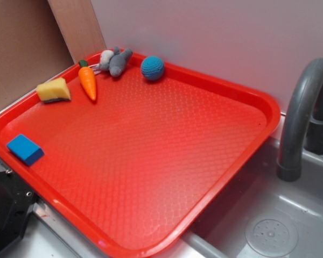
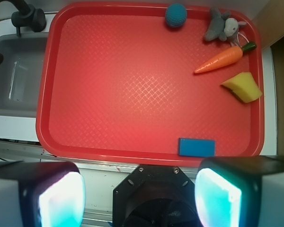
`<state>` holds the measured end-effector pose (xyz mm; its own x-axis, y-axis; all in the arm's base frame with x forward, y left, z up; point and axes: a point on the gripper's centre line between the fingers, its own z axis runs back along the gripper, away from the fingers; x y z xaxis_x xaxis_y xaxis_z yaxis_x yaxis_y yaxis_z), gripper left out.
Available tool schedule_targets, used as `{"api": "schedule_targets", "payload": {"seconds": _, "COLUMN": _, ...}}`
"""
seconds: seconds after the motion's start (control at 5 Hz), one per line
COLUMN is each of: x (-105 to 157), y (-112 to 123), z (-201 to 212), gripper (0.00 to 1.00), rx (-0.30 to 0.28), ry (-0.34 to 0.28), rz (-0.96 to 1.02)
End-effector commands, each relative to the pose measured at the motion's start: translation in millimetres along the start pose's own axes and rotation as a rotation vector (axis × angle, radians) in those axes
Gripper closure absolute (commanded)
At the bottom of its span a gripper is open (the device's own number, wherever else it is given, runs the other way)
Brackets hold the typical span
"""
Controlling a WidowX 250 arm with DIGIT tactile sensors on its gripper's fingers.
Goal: Grab the carrot.
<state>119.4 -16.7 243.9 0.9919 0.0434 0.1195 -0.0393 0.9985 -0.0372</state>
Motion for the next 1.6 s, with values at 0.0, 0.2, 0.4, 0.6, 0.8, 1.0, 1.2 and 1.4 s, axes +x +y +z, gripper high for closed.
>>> {"api": "schedule_targets", "payload": {"seconds": 0.0, "x": 0.0, "y": 0.0, "z": 0.0, "gripper": 0.00, "rx": 0.000, "ry": 0.000, "rz": 0.000}}
{"api": "schedule_targets", "payload": {"seconds": 0.2, "x": 7.3, "y": 2.4, "z": 1.4, "gripper": 0.00, "rx": 0.011, "ry": -0.078, "rz": 0.120}}
{"api": "schedule_targets", "payload": {"seconds": 0.4, "x": 17.7, "y": 11.0, "z": 7.6, "gripper": 0.00, "rx": 0.049, "ry": -0.126, "rz": 0.366}}
{"api": "schedule_targets", "payload": {"seconds": 0.6, "x": 25.3, "y": 23.9, "z": 8.6, "gripper": 0.00, "rx": 0.093, "ry": -0.085, "rz": 0.614}}
{"api": "schedule_targets", "payload": {"seconds": 0.8, "x": 37.4, "y": 46.6, "z": 4.6, "gripper": 0.00, "rx": 0.122, "ry": -0.009, "rz": 0.865}}
{"api": "schedule_targets", "payload": {"seconds": 1.0, "x": 53.9, "y": 74.9, "z": -6.6, "gripper": 0.00, "rx": 0.027, "ry": 0.107, "rz": 1.133}}
{"api": "schedule_targets", "payload": {"seconds": 1.2, "x": 69.8, "y": 90.8, "z": -33.2, "gripper": 0.00, "rx": -0.008, "ry": 0.105, "rz": 1.385}}
{"api": "schedule_targets", "payload": {"seconds": 1.4, "x": 89.0, "y": 110.1, "z": -75.4, "gripper": 0.00, "rx": -0.019, "ry": -0.019, "rz": 1.531}}
